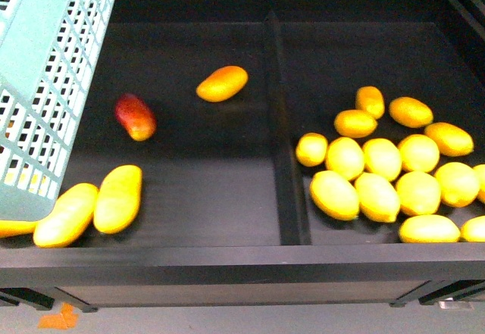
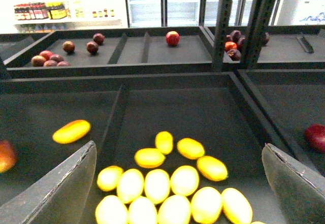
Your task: Pick lemon and mango into basket
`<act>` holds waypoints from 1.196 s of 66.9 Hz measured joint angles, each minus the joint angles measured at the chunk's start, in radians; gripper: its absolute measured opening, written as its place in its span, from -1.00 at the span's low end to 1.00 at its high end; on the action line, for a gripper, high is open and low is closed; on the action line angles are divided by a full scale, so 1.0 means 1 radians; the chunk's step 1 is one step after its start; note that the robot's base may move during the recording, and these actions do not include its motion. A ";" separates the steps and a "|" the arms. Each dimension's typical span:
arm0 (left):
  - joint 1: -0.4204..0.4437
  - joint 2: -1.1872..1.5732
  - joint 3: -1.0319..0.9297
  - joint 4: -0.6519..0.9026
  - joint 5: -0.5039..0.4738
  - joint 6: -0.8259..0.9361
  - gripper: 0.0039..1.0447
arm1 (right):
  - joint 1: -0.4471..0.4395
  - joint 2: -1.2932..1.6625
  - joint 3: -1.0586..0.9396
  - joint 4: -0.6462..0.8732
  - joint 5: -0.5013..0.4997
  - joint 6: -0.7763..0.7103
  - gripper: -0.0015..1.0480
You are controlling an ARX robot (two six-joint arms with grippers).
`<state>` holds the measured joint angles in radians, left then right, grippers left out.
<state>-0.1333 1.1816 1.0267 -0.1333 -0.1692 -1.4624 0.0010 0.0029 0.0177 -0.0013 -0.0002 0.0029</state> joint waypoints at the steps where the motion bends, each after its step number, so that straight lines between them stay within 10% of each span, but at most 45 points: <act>1: 0.000 0.000 0.000 0.000 0.000 0.000 -0.73 | 0.000 0.000 0.000 0.000 0.000 0.000 0.83; 20: 0.016 -0.005 0.000 -0.002 -0.029 0.029 -0.73 | -0.001 0.000 0.000 0.000 -0.006 0.000 0.83; 29: -0.031 0.116 0.173 -0.335 0.202 0.365 -0.73 | -0.001 0.000 0.000 0.000 -0.004 0.000 0.83; 55: -0.270 0.479 0.380 -0.161 0.490 0.465 -0.73 | -0.001 0.000 0.000 0.000 -0.001 0.000 0.83; 80: -0.398 0.531 0.416 -0.118 0.534 0.465 -0.73 | -0.001 0.000 0.000 0.000 0.000 0.000 0.83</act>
<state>-0.5312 1.7126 1.4429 -0.2516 0.3649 -0.9970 -0.0002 0.0029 0.0174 -0.0017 -0.0002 0.0029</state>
